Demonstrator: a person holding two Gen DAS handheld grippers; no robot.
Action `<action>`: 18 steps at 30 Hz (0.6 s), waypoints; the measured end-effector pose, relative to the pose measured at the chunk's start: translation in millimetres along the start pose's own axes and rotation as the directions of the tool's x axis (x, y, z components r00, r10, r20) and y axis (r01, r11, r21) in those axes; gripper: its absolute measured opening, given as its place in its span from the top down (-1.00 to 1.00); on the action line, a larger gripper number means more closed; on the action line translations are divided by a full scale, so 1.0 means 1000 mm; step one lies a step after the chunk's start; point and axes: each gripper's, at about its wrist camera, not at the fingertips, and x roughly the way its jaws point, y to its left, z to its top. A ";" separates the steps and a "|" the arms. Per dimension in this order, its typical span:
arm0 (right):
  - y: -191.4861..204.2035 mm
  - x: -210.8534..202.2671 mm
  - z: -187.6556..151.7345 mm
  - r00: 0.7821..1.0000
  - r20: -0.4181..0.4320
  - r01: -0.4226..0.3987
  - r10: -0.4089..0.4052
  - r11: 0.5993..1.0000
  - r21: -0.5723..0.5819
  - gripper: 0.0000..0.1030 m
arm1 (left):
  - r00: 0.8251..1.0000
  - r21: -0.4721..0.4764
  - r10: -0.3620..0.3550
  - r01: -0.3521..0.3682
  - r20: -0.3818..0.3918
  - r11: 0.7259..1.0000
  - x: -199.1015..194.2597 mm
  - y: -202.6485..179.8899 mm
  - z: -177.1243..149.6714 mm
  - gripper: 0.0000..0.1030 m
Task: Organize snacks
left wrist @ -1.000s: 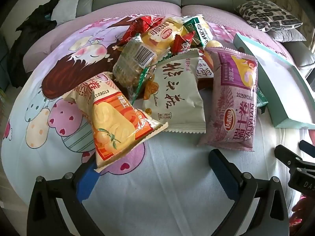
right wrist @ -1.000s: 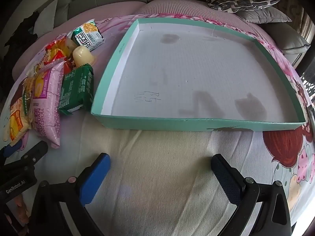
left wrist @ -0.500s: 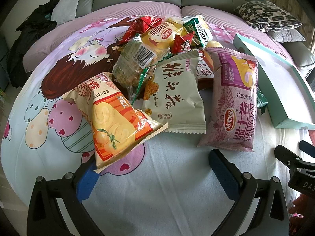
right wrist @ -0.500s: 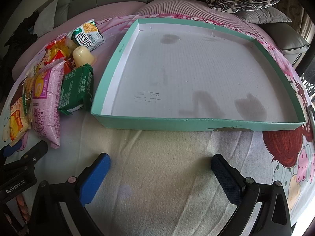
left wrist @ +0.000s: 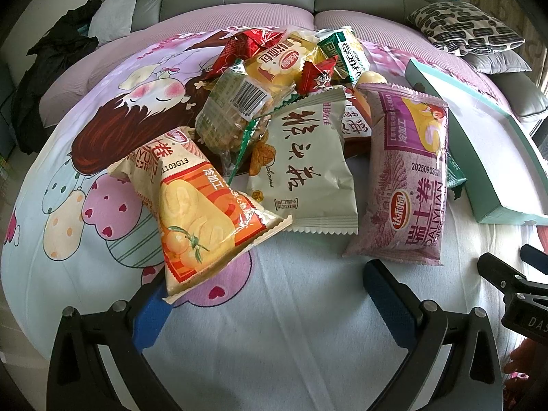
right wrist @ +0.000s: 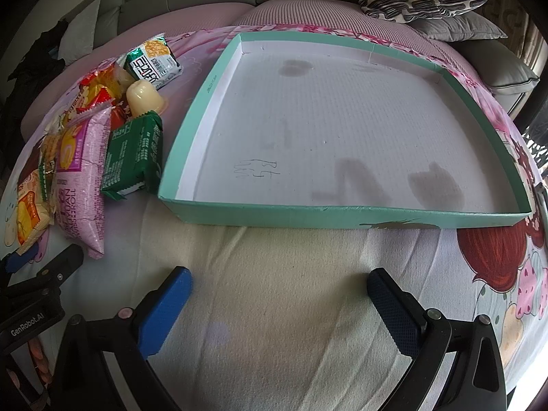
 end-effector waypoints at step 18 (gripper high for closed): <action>-0.004 -0.001 0.002 1.000 -0.005 -0.005 0.005 1.000 0.001 -1.00 | 1.000 -0.002 -0.007 0.007 0.008 1.000 -0.002 0.000 0.001 -1.00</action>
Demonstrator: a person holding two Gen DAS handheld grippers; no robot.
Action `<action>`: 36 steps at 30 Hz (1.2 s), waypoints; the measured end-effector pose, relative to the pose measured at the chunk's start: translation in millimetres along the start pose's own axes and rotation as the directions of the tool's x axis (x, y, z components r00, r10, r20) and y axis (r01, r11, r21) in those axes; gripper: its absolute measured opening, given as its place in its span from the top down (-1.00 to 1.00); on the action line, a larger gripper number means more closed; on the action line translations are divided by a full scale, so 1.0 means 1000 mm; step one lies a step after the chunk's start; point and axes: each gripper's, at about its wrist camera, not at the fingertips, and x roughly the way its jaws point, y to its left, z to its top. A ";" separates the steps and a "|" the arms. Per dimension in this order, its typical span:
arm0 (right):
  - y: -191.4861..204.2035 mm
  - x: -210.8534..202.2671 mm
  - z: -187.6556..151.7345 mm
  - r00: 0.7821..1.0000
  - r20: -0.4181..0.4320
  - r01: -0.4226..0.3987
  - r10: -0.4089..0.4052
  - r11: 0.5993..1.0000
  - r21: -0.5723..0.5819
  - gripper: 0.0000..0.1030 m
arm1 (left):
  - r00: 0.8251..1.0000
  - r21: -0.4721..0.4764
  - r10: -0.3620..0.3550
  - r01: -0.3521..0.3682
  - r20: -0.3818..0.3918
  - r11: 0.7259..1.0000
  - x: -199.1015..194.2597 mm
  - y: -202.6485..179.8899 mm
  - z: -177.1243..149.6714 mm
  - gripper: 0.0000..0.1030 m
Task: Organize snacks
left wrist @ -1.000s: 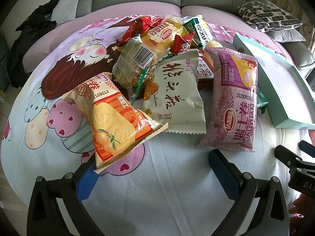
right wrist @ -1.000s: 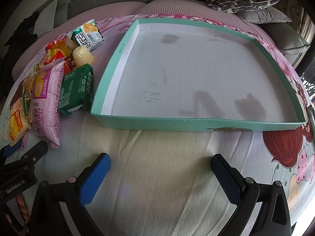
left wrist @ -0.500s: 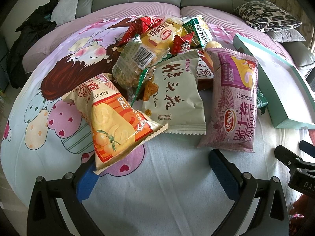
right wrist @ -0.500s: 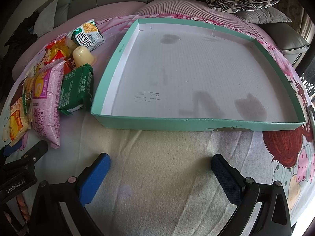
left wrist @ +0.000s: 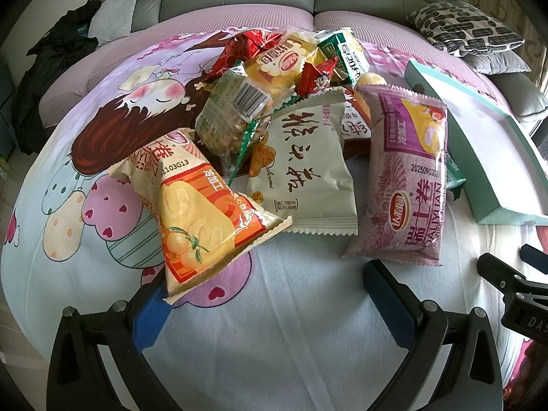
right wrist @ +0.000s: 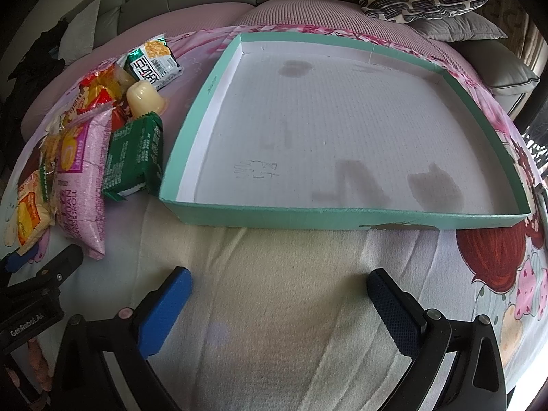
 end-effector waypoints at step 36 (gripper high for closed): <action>0.127 -0.024 0.047 0.958 0.063 -0.264 0.281 0.943 -0.200 -0.28 | 0.997 -0.299 -0.078 0.076 0.005 0.951 -0.010 0.082 0.047 -0.53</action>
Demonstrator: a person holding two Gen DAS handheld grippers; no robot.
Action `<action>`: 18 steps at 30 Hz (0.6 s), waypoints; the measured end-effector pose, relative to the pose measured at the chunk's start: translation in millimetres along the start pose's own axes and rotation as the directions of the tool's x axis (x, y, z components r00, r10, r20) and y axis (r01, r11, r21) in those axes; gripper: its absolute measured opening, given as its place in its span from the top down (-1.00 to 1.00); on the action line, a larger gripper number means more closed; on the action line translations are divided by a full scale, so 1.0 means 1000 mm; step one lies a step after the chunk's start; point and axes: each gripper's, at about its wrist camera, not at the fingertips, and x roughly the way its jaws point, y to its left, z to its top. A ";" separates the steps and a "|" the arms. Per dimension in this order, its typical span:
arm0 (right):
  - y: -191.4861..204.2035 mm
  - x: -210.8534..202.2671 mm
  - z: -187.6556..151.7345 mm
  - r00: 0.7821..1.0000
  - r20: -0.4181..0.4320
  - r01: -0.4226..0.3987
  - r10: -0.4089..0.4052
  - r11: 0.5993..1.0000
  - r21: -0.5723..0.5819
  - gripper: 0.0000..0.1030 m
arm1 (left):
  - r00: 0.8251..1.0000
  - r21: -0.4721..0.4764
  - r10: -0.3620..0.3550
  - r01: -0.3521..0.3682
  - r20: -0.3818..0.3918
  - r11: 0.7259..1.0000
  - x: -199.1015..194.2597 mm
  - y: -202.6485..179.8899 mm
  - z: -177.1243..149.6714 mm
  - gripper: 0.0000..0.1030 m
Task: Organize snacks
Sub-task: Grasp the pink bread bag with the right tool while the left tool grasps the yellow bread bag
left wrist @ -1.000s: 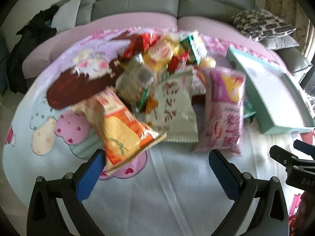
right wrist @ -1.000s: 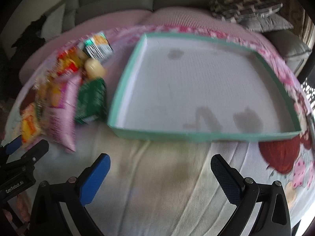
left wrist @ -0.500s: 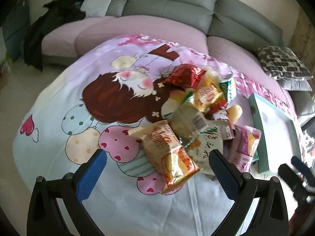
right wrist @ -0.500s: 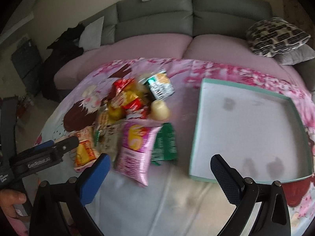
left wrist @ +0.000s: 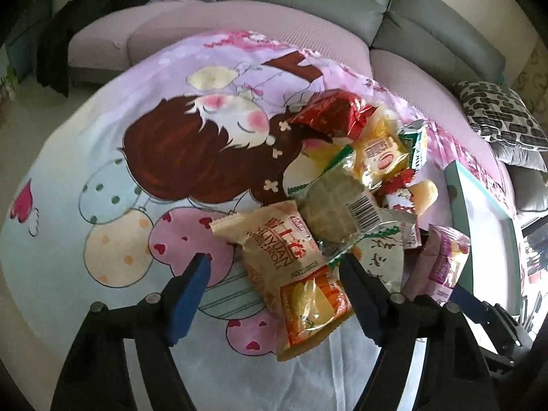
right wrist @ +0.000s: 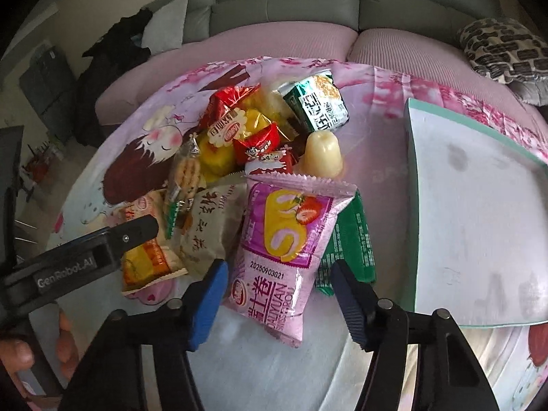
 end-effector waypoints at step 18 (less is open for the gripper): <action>0.001 -0.006 0.003 0.999 0.025 -0.020 0.021 1.000 -0.013 0.18 | 0.997 -0.030 -0.072 0.071 -0.029 0.997 0.009 0.001 0.000 0.22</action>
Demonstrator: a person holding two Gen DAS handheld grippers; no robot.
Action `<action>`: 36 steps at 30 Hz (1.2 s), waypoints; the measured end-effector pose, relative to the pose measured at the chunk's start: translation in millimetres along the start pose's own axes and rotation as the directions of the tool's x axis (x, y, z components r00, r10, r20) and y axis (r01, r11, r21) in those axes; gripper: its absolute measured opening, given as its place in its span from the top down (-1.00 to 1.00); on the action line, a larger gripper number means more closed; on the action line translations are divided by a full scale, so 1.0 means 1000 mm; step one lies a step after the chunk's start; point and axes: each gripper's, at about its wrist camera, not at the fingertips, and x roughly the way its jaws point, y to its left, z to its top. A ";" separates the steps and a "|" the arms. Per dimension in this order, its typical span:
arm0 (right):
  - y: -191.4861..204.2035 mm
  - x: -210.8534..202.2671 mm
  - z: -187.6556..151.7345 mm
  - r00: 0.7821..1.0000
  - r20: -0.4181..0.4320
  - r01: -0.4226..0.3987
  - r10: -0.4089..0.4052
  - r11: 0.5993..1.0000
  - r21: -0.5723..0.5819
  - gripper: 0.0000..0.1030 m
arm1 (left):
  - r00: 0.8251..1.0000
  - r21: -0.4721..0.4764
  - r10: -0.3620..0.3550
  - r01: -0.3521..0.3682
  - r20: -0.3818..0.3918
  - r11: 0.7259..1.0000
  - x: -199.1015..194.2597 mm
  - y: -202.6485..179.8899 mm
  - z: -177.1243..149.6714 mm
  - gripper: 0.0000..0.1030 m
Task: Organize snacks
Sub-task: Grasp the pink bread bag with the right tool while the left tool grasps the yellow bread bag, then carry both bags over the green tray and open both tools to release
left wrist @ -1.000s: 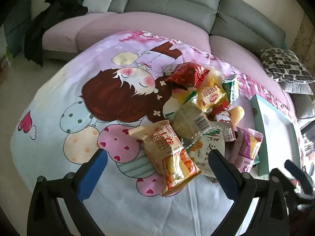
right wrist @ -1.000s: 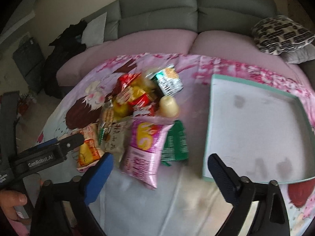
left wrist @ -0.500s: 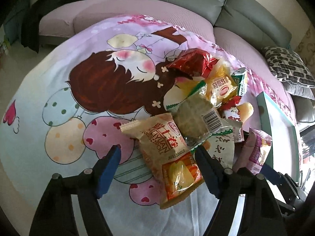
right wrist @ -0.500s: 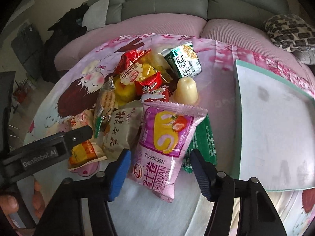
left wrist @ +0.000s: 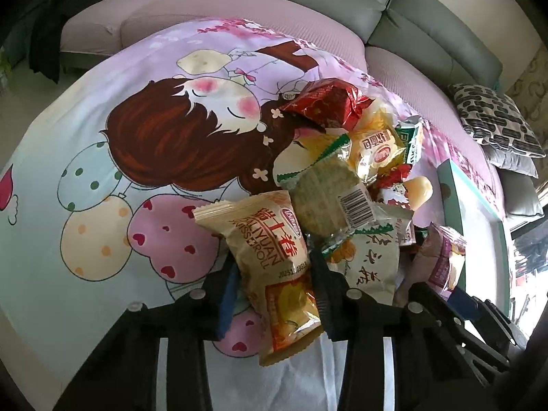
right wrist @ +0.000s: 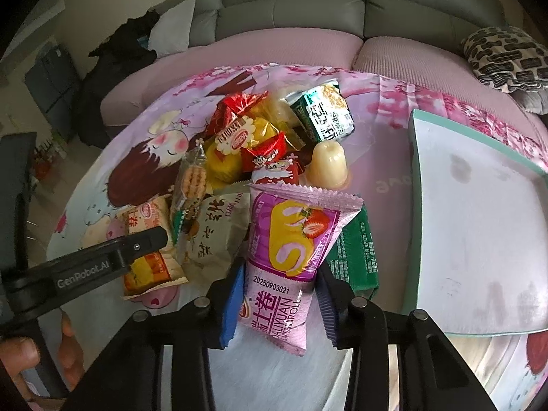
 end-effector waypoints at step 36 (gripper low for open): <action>-0.232 -0.074 0.038 0.954 0.020 0.277 -0.300 0.901 0.335 0.19 | 0.960 0.400 -0.275 0.272 -0.051 0.875 0.010 -0.246 0.035 0.22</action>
